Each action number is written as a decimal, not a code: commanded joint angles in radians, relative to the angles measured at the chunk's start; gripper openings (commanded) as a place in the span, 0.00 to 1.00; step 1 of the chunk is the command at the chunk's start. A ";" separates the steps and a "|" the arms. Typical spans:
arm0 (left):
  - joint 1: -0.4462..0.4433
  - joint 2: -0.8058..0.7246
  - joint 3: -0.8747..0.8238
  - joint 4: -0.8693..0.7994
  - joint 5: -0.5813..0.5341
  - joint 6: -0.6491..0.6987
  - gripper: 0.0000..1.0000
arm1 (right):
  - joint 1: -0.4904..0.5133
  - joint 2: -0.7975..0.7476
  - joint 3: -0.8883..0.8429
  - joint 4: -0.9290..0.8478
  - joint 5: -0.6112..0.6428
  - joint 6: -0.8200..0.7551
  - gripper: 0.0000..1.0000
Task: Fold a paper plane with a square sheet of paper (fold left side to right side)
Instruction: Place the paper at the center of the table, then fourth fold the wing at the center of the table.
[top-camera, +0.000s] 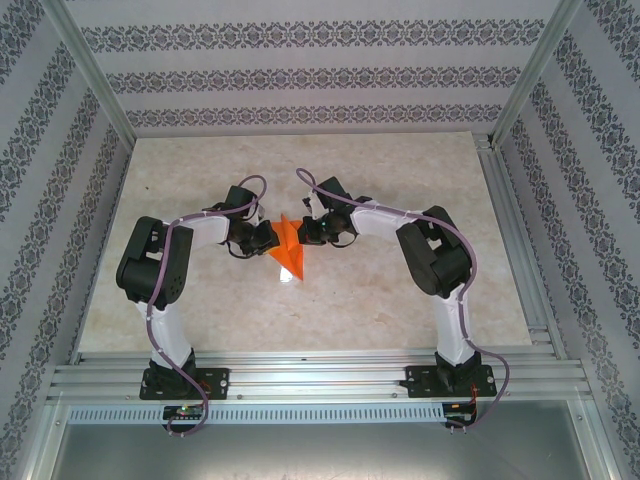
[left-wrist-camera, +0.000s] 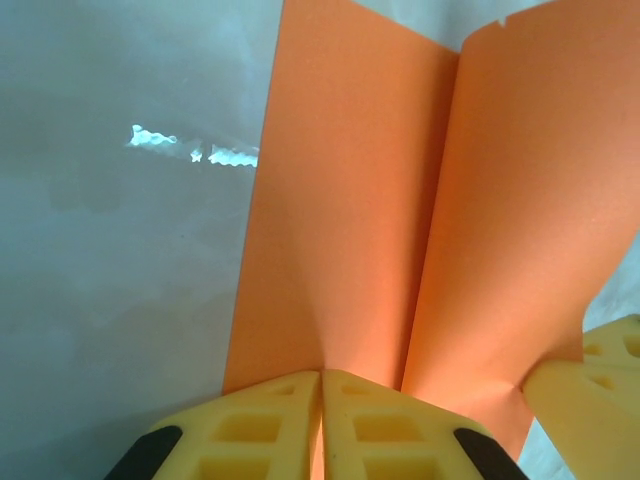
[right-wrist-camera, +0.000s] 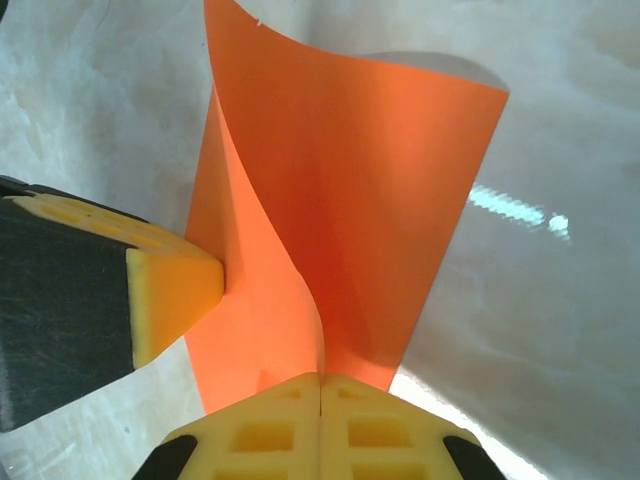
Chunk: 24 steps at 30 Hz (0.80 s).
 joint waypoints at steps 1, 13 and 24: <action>-0.017 0.061 -0.014 -0.054 -0.109 0.033 0.12 | -0.011 0.023 0.042 -0.015 -0.006 -0.051 0.00; -0.026 0.070 -0.006 -0.062 -0.118 0.035 0.12 | -0.013 0.063 0.070 -0.009 -0.039 -0.118 0.00; -0.027 0.081 -0.003 -0.068 -0.126 0.039 0.11 | -0.022 0.080 0.089 -0.032 -0.025 -0.181 0.00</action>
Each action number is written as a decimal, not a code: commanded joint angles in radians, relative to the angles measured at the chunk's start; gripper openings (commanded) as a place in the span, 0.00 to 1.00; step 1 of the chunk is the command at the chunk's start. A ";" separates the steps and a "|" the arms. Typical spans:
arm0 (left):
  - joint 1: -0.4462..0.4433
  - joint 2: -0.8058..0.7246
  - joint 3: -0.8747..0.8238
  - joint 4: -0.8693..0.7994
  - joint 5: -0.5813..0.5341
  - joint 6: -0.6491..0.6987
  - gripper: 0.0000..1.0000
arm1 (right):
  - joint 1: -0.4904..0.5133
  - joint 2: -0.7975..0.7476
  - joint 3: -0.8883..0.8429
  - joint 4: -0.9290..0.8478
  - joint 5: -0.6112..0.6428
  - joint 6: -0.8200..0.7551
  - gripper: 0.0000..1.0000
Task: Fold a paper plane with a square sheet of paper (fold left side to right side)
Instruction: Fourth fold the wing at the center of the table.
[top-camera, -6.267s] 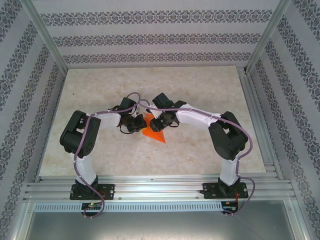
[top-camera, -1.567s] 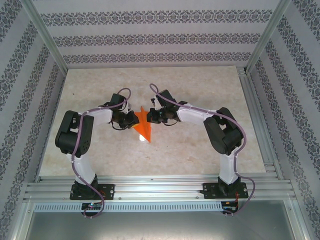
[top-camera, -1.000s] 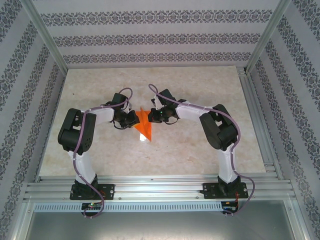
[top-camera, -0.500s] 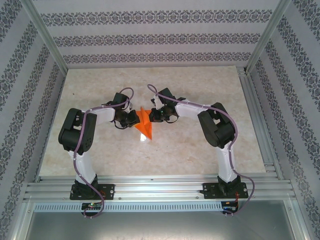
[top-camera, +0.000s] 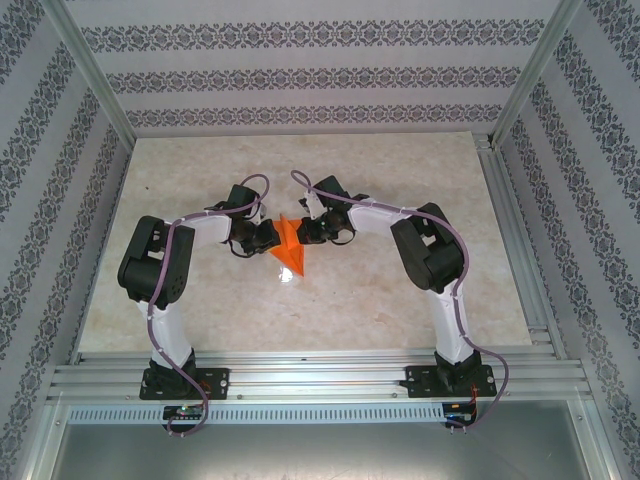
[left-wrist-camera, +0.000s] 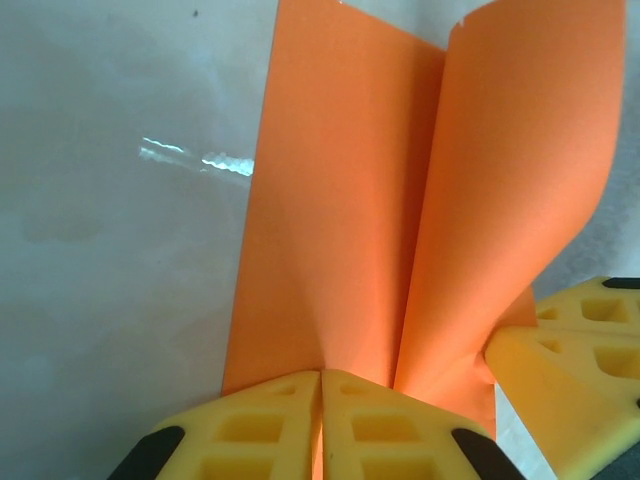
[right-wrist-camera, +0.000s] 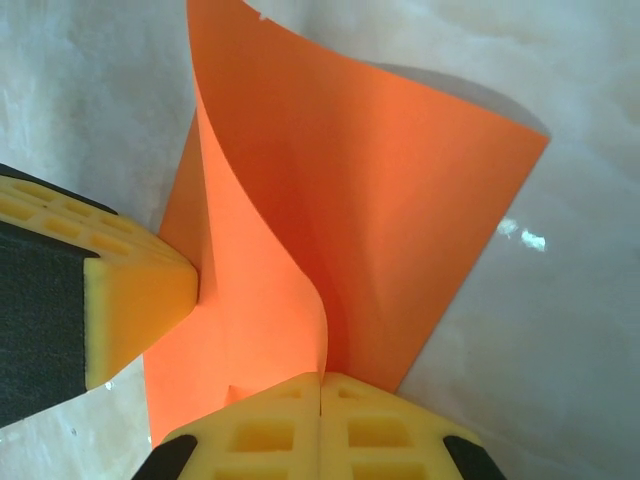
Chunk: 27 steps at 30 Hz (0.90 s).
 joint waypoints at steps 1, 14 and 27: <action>-0.017 0.072 -0.019 -0.067 -0.102 0.024 0.11 | -0.010 0.017 0.030 -0.012 0.001 -0.046 0.00; -0.016 0.075 -0.018 -0.076 -0.102 0.027 0.11 | -0.013 0.004 0.012 -0.047 0.035 -0.067 0.00; -0.019 0.076 -0.014 -0.080 -0.107 0.026 0.11 | -0.024 0.024 0.039 -0.067 0.028 -0.079 0.00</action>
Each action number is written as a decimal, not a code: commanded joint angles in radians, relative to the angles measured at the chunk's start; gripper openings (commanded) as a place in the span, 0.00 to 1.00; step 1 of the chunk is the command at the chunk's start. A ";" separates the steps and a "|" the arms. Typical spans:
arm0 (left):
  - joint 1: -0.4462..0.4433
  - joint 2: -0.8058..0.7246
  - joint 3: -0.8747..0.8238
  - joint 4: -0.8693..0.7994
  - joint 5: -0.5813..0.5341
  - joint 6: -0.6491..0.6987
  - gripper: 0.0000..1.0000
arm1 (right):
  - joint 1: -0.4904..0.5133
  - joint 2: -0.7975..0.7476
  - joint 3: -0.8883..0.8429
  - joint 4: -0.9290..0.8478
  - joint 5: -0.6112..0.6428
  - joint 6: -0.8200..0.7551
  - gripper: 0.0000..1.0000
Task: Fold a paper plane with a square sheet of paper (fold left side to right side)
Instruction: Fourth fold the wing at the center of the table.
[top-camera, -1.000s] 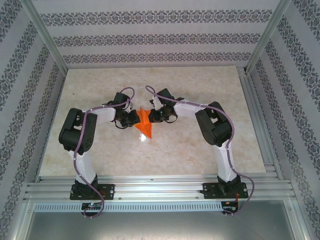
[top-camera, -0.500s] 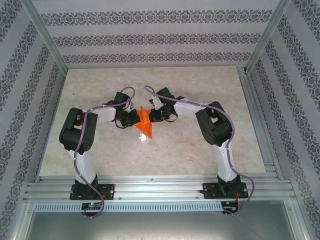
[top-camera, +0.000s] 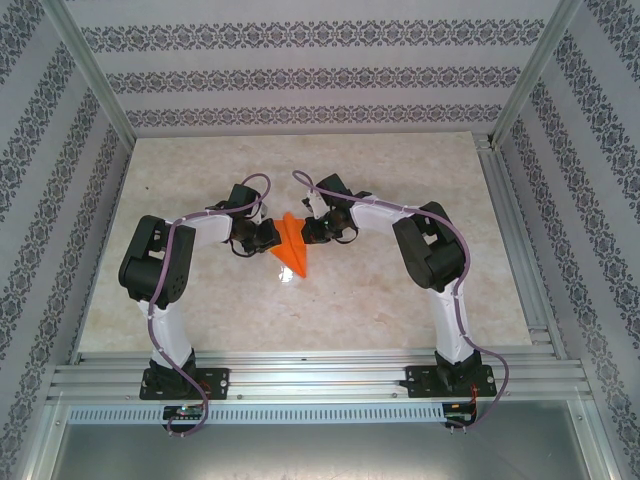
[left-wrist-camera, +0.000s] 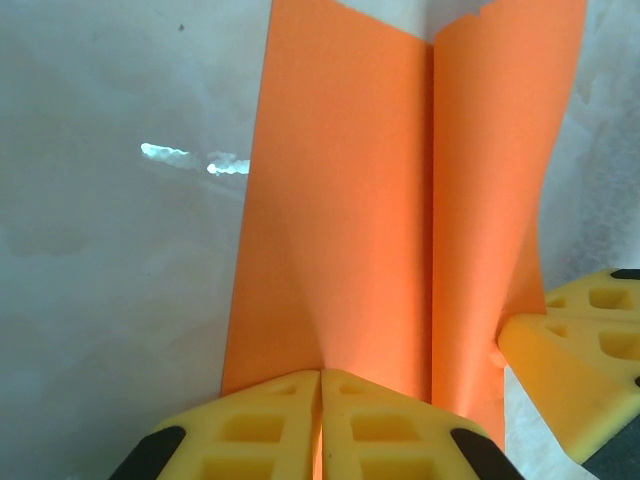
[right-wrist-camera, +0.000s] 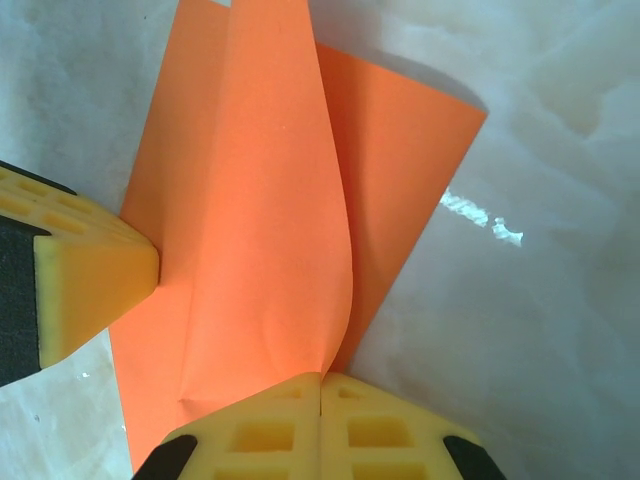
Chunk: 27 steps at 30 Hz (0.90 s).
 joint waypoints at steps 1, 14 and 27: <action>-0.014 0.072 -0.020 -0.082 -0.099 0.023 0.11 | -0.004 0.027 0.030 -0.009 0.007 -0.024 0.00; -0.015 0.076 -0.017 -0.083 -0.098 0.024 0.11 | 0.000 0.019 0.018 0.036 -0.042 0.008 0.00; -0.018 0.082 -0.016 -0.079 -0.096 0.022 0.11 | 0.005 0.042 0.033 0.010 -0.019 0.007 0.00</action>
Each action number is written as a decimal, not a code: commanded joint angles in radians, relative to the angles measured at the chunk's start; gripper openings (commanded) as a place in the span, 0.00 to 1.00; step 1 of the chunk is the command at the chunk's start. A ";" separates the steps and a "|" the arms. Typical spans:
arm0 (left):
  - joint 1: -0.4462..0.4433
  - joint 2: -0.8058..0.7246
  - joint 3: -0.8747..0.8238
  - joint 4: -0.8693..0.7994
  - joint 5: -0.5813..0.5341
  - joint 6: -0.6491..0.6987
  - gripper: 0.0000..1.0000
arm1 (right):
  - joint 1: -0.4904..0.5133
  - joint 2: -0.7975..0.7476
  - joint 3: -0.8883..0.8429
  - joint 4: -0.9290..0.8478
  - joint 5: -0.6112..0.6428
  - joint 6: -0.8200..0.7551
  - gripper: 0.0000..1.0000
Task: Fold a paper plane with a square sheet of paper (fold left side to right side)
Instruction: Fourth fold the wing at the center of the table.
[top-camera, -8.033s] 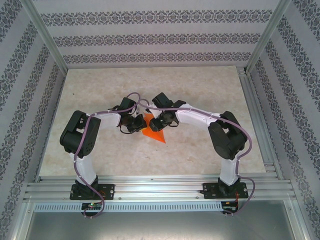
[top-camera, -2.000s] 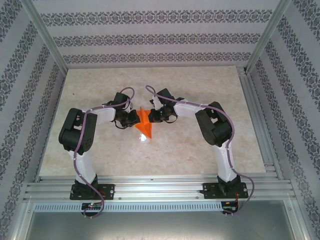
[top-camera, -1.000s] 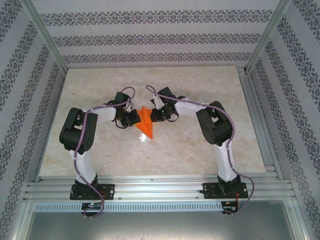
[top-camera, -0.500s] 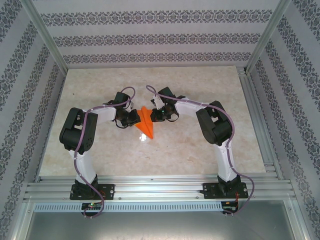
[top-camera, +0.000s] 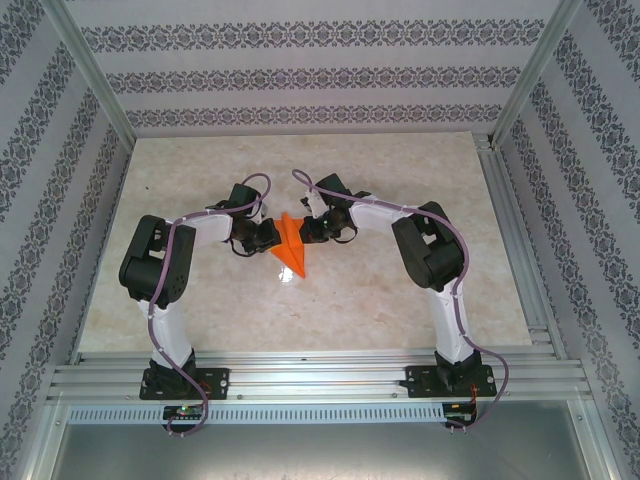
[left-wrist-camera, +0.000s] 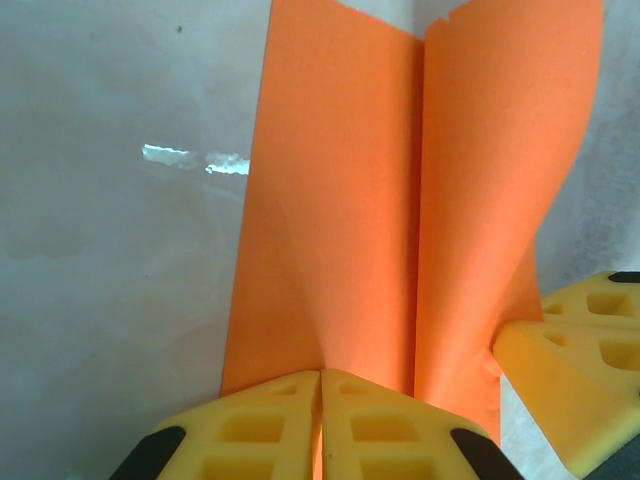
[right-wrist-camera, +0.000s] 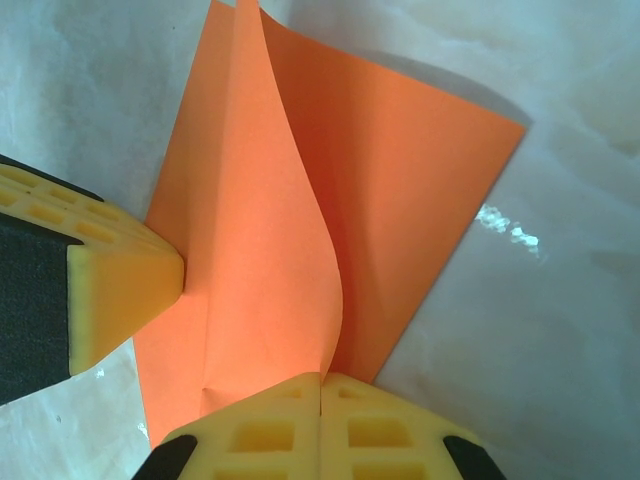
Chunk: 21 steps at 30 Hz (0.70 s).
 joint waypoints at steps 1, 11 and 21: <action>-0.018 0.078 -0.024 -0.072 -0.095 0.023 0.11 | 0.006 0.034 0.027 -0.014 0.020 -0.009 0.00; -0.017 0.007 0.005 -0.118 -0.081 0.038 0.18 | 0.008 0.047 0.037 -0.102 0.080 -0.037 0.00; -0.013 -0.167 0.117 -0.228 -0.079 0.048 0.30 | 0.011 0.050 0.048 -0.117 0.092 -0.043 0.00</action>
